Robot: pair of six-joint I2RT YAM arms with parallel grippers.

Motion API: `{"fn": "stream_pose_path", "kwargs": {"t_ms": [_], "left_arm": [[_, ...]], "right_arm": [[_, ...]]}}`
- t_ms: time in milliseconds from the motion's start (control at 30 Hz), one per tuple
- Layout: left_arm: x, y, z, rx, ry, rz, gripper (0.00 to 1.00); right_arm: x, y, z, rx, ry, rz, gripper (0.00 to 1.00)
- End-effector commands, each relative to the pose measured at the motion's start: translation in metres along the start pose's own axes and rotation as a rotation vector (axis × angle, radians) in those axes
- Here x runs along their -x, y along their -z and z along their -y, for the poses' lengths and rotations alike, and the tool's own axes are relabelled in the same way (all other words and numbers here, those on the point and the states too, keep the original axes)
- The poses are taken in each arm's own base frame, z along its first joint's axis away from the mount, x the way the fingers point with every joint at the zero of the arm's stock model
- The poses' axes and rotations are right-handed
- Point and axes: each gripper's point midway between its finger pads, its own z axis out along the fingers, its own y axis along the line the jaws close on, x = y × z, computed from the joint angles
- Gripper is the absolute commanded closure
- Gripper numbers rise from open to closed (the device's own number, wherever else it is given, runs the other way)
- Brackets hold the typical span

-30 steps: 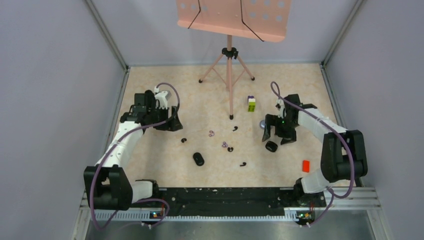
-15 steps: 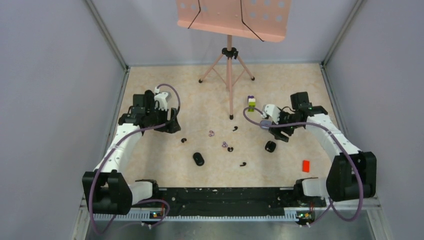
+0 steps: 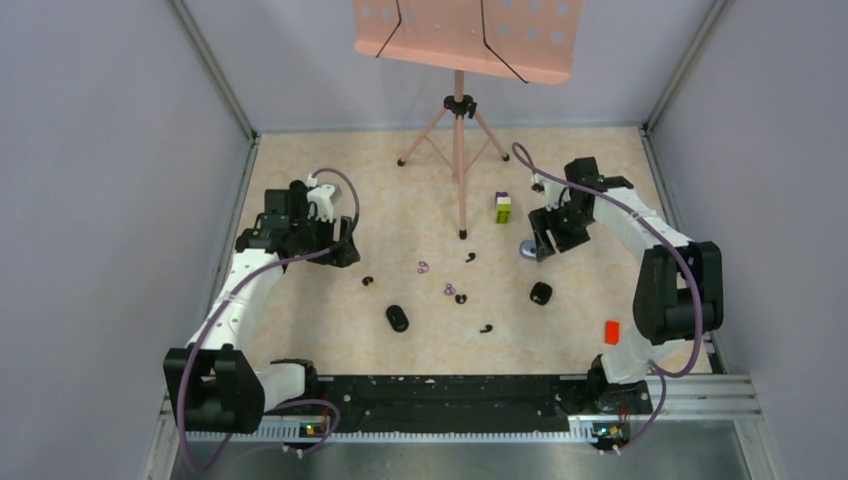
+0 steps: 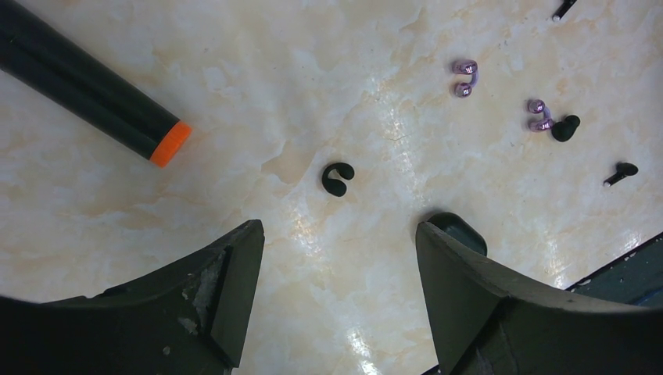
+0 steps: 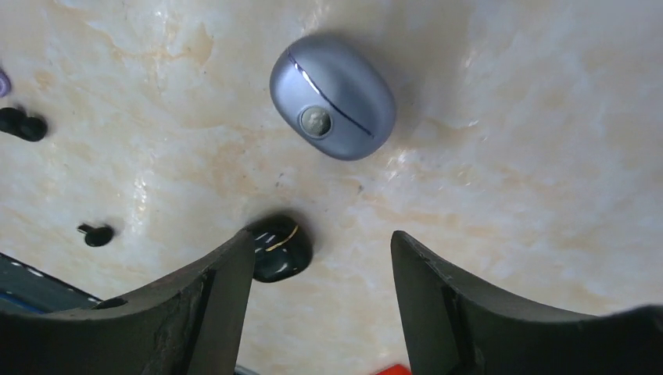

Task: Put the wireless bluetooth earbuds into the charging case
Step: Pick up the charging case from the center of the board.

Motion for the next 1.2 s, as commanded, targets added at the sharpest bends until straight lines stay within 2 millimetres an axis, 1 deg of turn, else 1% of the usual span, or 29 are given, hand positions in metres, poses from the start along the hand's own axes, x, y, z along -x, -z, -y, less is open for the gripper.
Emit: {"fn": "stream_pose_path", "kwargs": {"t_ms": [0, 67, 100, 167, 233, 300, 367, 400, 433, 467, 500, 567, 633, 733, 833, 900, 1033, 1167], "left_arm": [[0.016, 0.005, -0.001, 0.005, 0.0, 0.057, 0.23], [0.016, 0.004, -0.001, 0.005, 0.01, 0.054, 0.23], [0.016, 0.003, -0.001, 0.003, 0.014, 0.054, 0.23], [0.015, 0.002, -0.001, 0.0, 0.025, 0.052, 0.23], [0.015, 0.001, 0.0, -0.001, 0.027, 0.054, 0.23], [0.015, 0.001, -0.001, 0.0, 0.026, 0.053, 0.23], [0.015, 0.001, -0.002, 0.004, 0.026, 0.054, 0.23], [0.015, 0.001, -0.002, 0.003, 0.03, 0.054, 0.23], [0.016, 0.0, -0.002, 0.004, 0.037, 0.056, 0.23], [0.018, 0.0, -0.002, 0.0, 0.045, 0.061, 0.23], [0.02, 0.0, -0.001, -0.005, 0.053, 0.064, 0.23], [0.025, 0.001, -0.002, -0.008, 0.056, 0.075, 0.23], [0.03, 0.002, -0.003, -0.001, 0.051, 0.086, 0.23], [0.035, 0.004, -0.005, 0.005, 0.038, 0.096, 0.23], [0.035, 0.005, -0.004, 0.007, 0.036, 0.103, 0.23], [0.034, 0.006, -0.004, 0.006, 0.039, 0.101, 0.23], [0.031, 0.006, -0.003, 0.003, 0.046, 0.095, 0.23], [0.029, 0.004, -0.002, -0.002, 0.055, 0.094, 0.23]], "right_arm": [[-0.047, -0.002, -0.024, -0.056, -0.326, -0.174, 0.35], [-0.057, -0.004, -0.026, -0.064, -0.345, -0.21, 0.36], [-0.057, -0.003, -0.025, -0.076, -0.348, -0.21, 0.35], [-0.056, -0.002, -0.026, -0.09, -0.411, -0.222, 0.29], [-0.055, -0.002, -0.03, -0.092, -0.43, -0.227, 0.28], [-0.058, -0.004, -0.04, -0.071, -0.461, -0.244, 0.28], [-0.07, -0.009, -0.049, -0.082, -0.498, -0.285, 0.15], [-0.078, -0.012, -0.051, -0.086, -0.523, -0.307, 0.12], [-0.084, -0.016, -0.055, -0.077, -0.543, -0.325, 0.12], [-0.089, -0.019, -0.057, -0.069, -0.554, -0.337, 0.13], [-0.092, -0.021, -0.059, -0.063, -0.562, -0.346, 0.18], [-0.091, -0.025, -0.06, -0.055, -0.576, -0.35, 0.23], [-0.086, -0.028, -0.058, -0.061, -0.582, -0.345, 0.29], [-0.072, -0.033, -0.055, -0.062, -0.591, -0.316, 0.33], [-0.063, -0.04, -0.057, -0.062, -0.575, -0.309, 0.33], [-0.061, -0.044, -0.059, -0.069, -0.563, -0.316, 0.33], [-0.066, -0.052, -0.06, -0.096, -0.554, -0.346, 0.32], [-0.075, -0.05, -0.054, -0.142, -0.543, -0.37, 0.33]]}}
